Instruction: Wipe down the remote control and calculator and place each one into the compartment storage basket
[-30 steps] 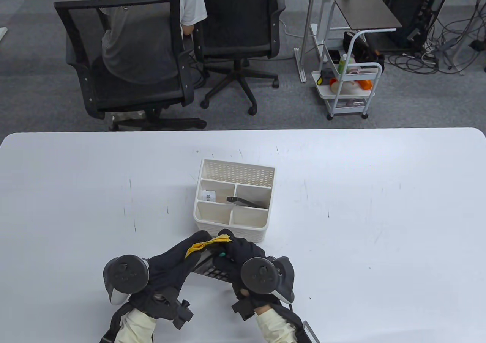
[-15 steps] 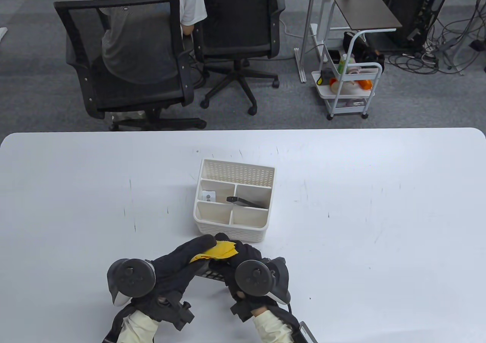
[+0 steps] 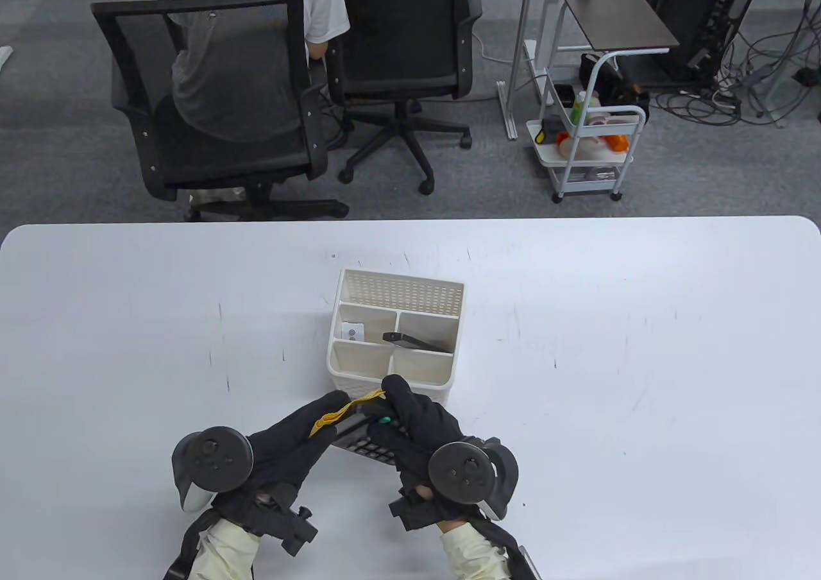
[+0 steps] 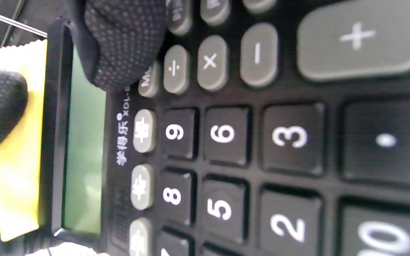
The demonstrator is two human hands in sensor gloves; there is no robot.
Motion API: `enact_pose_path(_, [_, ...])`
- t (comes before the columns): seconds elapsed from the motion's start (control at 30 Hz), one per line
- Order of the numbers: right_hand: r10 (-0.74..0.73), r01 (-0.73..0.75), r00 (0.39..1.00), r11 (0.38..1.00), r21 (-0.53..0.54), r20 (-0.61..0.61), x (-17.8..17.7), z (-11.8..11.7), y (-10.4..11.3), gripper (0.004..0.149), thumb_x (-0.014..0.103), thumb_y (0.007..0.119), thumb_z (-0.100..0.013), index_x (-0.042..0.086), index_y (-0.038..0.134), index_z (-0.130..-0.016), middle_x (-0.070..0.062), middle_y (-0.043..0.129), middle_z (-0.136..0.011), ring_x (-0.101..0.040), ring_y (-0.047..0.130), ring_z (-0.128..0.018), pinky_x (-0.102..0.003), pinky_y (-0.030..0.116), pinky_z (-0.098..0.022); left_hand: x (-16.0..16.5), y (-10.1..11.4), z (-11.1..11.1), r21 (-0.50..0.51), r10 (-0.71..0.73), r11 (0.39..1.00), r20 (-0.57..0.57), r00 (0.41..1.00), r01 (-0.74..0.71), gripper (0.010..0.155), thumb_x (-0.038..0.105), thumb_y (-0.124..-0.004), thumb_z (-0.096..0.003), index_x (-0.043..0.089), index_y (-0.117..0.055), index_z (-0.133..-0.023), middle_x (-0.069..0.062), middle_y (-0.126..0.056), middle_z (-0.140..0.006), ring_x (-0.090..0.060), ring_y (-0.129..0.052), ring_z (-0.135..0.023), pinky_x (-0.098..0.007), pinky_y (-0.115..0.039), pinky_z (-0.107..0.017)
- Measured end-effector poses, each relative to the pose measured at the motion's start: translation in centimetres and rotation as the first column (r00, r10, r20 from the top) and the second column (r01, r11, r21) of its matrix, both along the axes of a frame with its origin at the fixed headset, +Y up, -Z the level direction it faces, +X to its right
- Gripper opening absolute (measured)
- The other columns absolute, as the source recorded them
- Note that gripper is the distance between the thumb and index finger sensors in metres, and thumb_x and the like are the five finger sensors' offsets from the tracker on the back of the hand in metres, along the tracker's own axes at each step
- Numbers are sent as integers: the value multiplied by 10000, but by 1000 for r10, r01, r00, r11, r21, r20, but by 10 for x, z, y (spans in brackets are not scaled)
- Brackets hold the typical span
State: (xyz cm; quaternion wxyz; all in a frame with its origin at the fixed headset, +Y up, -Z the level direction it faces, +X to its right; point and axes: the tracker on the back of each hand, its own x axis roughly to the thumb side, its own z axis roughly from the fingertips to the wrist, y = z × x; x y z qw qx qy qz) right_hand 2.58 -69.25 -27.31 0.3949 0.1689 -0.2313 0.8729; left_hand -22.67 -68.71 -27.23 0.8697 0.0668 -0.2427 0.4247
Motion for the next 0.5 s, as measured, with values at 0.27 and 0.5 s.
enact_pose_path(0.27, [-154,155,988,987,-44,10,8,-2,-1,658,307,880,-429,6,725,-993,-131,920,-763,-323,961,-563,-622,702,-539,-9,-2,-4,-32,57,998,3,998,-57,526,468,-636,-547,276,-701,-1032,-45,-847,-1032,-348,-886,-934,-551,-775,-648])
enact_pose_path(0.5, [-339,333,941,934,-127,-24,11,-4,-7,655,305,869,-442,11,709,-1004,-136,909,-773,-328,953,-567,-640,692,-536,-11,-6,-6,-119,285,953,58,957,-277,515,475,-649,-544,290,-697,-1022,-59,-809,-1050,-425,-878,-915,-561,-777,-646])
